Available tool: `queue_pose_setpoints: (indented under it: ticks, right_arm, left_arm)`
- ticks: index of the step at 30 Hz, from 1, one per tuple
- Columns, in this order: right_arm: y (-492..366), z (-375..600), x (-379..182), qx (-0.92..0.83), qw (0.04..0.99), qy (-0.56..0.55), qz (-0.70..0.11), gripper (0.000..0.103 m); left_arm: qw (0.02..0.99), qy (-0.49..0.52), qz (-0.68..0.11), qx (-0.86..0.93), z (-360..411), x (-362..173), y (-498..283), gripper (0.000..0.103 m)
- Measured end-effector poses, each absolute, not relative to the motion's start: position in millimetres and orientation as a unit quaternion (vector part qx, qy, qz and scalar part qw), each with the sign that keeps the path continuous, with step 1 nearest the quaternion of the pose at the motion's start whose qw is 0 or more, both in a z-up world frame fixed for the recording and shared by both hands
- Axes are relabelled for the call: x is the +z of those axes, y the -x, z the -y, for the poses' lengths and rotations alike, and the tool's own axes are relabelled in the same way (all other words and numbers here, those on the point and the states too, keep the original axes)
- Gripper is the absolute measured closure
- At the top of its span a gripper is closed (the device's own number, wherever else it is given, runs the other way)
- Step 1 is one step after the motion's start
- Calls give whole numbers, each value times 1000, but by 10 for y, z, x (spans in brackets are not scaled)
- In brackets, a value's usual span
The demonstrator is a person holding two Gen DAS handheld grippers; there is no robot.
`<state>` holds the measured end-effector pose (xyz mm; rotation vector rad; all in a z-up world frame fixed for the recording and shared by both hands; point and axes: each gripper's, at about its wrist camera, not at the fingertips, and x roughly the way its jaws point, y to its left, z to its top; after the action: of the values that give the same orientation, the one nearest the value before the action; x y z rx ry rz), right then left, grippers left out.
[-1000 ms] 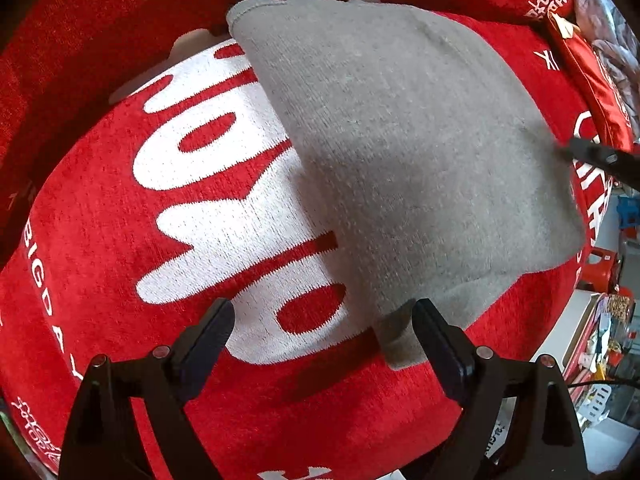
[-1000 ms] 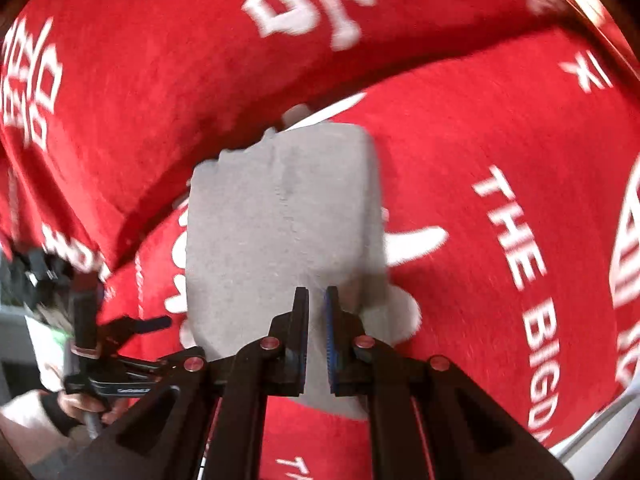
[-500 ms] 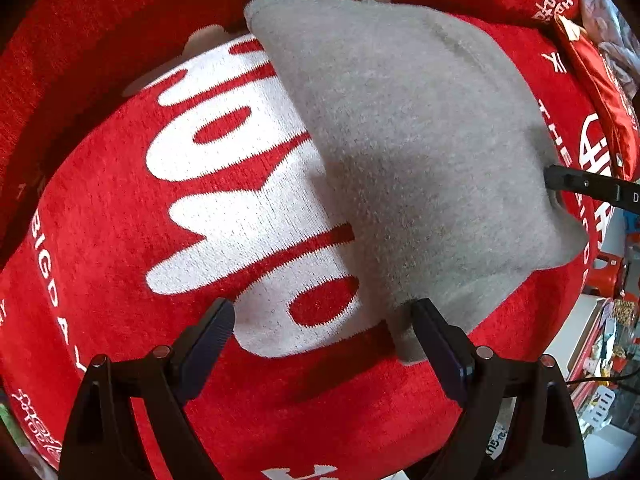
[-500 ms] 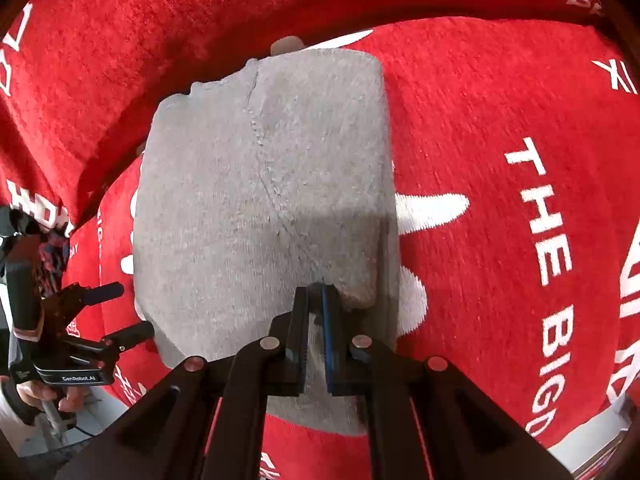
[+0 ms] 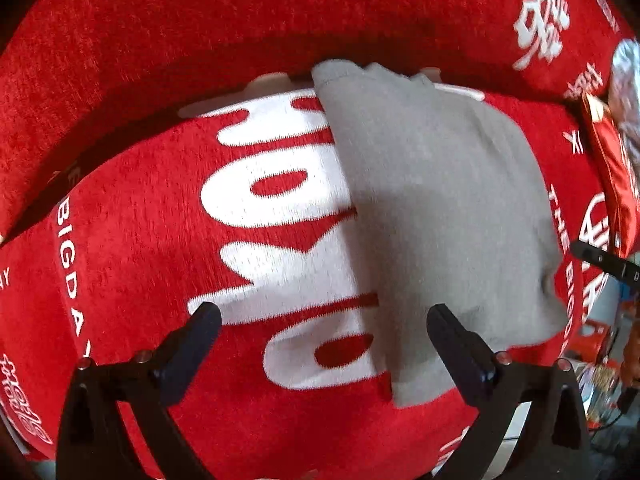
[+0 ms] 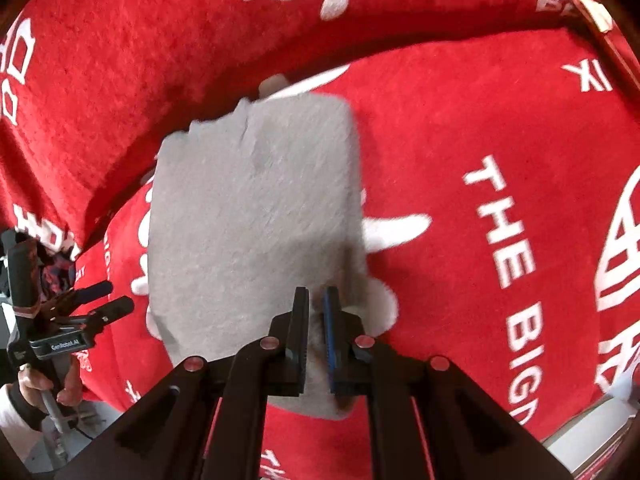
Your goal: Fold small clothes
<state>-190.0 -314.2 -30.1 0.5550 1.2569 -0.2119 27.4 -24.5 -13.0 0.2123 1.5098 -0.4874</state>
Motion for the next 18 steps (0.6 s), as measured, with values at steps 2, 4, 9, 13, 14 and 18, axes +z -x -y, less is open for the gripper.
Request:
queue_pose_setpoints:
  ticks: [2, 4, 9, 13, 14, 18]
  right_arm:
    - [1919, 3220, -304, -104, 767, -265, -575, 72]
    - [1939, 3310, -333, -108, 764, -283, -569, 44]
    - [1943, 3411, -422, -104, 751, -316, -570, 41]
    - [1903, 3442, -472, -91, 743, -330, -575, 41]
    - [1887, 3449, -484, -87, 741, -333, -576, 41]
    - [1811, 3510, -568, -62, 734, -358, -574, 41]
  left_arm:
    - [692, -95, -681, -219, 383, -139, -264, 0]
    - [688, -98, -684, -222, 438, -168, -262, 0]
    - [684, -112, -685, -222, 602, -223, -258, 0]
    - [668, -114, -699, -227, 664, -325, -287, 0]
    - [663, -104, -705, -231, 668, -345, -302, 0]
    - [659, -27, -712, -238, 624, -364, -412, 0]
